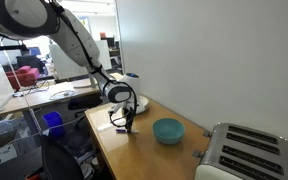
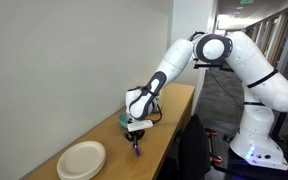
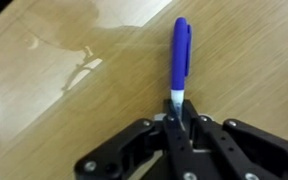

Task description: Put the marker in the bowl

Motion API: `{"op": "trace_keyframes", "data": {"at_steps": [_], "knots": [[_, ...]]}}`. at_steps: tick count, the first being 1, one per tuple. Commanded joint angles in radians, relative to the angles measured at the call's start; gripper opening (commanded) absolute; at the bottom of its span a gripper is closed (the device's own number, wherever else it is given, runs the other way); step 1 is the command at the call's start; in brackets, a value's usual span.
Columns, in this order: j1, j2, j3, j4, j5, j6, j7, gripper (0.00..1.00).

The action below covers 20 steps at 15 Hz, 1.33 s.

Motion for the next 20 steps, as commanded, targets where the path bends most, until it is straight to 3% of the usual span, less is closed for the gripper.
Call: {"op": "trace_keyframes", "data": {"at_steps": [1, 8, 13, 20], "knots": [[0.023, -0.008, -0.018, 0.009, -0.021, -0.016, 0.023, 0.03], [0.069, -0.1, -0.064, -0.027, -0.093, -0.012, 0.041, 0.03], [0.022, -0.161, -0.09, -0.01, -0.133, -0.057, 0.004, 0.03], [-0.116, -0.128, -0.092, 0.153, -0.171, -0.209, -0.118, 0.03]]}}
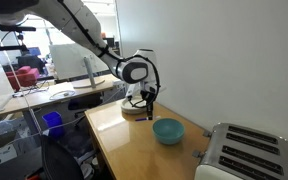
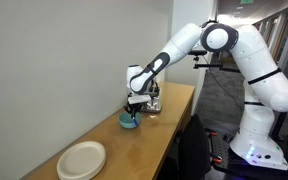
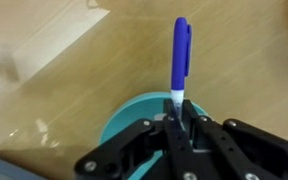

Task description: Put the marker in the bowl

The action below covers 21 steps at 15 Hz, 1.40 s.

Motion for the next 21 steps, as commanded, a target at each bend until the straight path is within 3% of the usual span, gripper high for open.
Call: {"op": "trace_keyframes", "data": {"at_steps": [1, 9, 10, 11, 14, 21], "knots": [[-0.056, 0.035, 0.022, 0.112, -0.016, -0.116, -0.061, 0.03], [-0.116, 0.216, 0.017, 0.422, -0.034, -0.309, -0.097, 0.03], [-0.121, 0.236, 0.018, 0.451, -0.035, -0.317, -0.1, 0.17], [-0.122, 0.255, 0.014, 0.478, -0.039, -0.325, -0.096, 0.39], [-0.124, 0.287, 0.012, 0.53, -0.049, -0.318, -0.099, 0.49], [-0.106, 0.216, 0.03, 0.471, -0.069, -0.275, -0.142, 0.99]]}}
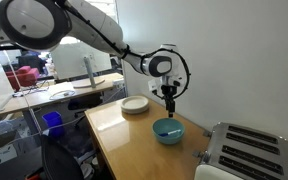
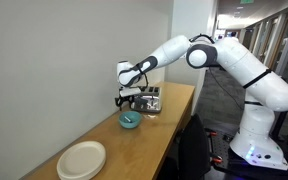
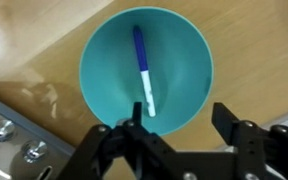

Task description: Put the marker in the bowl

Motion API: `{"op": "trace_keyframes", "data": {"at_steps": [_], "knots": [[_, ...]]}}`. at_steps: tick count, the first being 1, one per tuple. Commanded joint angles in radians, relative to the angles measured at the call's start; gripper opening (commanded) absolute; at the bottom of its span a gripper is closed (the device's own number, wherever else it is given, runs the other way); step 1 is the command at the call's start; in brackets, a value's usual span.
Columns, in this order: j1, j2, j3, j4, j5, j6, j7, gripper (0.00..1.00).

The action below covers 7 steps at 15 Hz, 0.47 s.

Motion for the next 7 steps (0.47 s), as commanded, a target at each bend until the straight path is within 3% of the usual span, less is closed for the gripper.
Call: {"op": "trace_keyframes", "data": {"at_steps": [1, 7], "knots": [[-0.001, -0.071, 0.022, -0.061, -0.02, -0.005, -0.058, 1.0], [-0.008, -0.177, 0.047, -0.147, -0.023, -0.011, -0.161, 1.0]]}}
